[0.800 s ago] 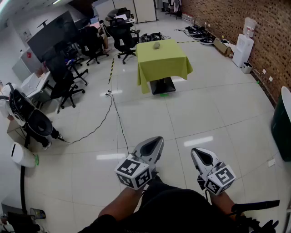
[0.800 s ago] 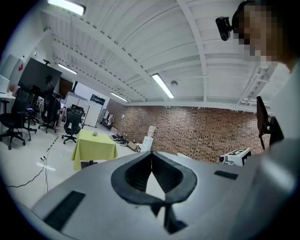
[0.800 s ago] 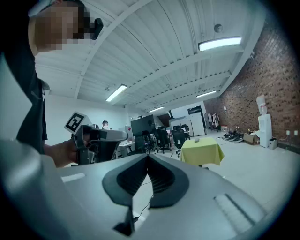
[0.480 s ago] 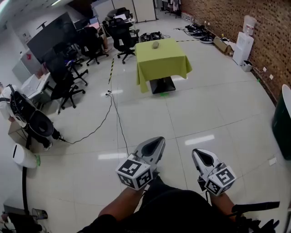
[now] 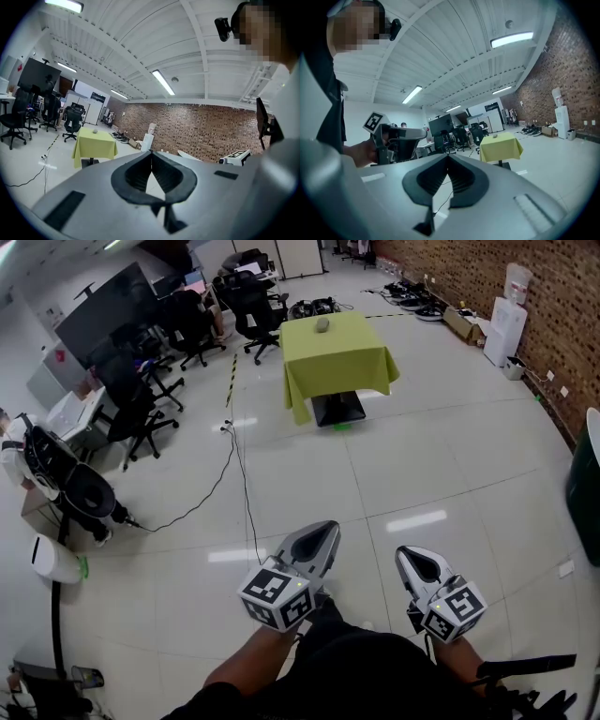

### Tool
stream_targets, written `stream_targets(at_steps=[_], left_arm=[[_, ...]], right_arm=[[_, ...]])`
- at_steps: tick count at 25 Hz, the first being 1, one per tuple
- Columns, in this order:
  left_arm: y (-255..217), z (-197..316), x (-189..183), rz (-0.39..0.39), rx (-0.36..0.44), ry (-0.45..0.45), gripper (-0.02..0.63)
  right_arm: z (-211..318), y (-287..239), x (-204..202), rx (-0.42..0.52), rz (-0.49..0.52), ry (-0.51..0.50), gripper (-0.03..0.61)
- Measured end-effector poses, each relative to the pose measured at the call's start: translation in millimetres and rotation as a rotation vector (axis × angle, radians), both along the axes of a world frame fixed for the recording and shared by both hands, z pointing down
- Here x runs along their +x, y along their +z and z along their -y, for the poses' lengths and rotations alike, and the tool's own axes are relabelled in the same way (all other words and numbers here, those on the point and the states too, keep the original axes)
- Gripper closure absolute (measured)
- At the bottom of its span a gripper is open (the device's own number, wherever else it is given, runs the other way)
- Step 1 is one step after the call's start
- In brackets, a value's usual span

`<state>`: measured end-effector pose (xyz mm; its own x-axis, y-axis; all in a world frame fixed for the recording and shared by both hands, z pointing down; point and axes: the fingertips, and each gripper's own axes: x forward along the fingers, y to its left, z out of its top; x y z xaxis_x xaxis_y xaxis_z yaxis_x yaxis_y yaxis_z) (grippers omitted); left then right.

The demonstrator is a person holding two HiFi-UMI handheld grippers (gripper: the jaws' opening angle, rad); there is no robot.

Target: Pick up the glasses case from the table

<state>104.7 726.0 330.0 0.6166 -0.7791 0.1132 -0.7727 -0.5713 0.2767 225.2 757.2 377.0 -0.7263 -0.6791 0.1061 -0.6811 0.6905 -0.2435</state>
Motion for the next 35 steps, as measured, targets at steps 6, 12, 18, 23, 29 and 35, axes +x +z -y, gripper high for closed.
stream_targets(at_steps=[6,12,18,23,29,35], left_arm=[[3,3,-5,-0.002,-0.012,-0.012,0.606],[3,9,-8,0.006,-0.016,-0.015,0.606],[7,15,-13,0.008,-0.021,-0.012,0.606],[11,28,-19,0.013,-0.026,-0.013,0.606],[14,53,-33,0.010,-0.035,-0.021,0.606],[25,90,-54,0.002,-0.061,-0.036,0.606]], right_arm=[[7,1,-3,-0.007,-0.003,-0.012,0.575],[12,2,-8,-0.017,-0.003,-0.023,0.575],[18,6,-13,-0.022,-0.005,-0.020,0.575],[30,9,-16,-0.032,-0.007,-0.013,0.575],[54,13,-27,-0.047,-0.005,-0.005,0.575],[88,24,-48,-0.081,-0.013,-0.016,0.575]])
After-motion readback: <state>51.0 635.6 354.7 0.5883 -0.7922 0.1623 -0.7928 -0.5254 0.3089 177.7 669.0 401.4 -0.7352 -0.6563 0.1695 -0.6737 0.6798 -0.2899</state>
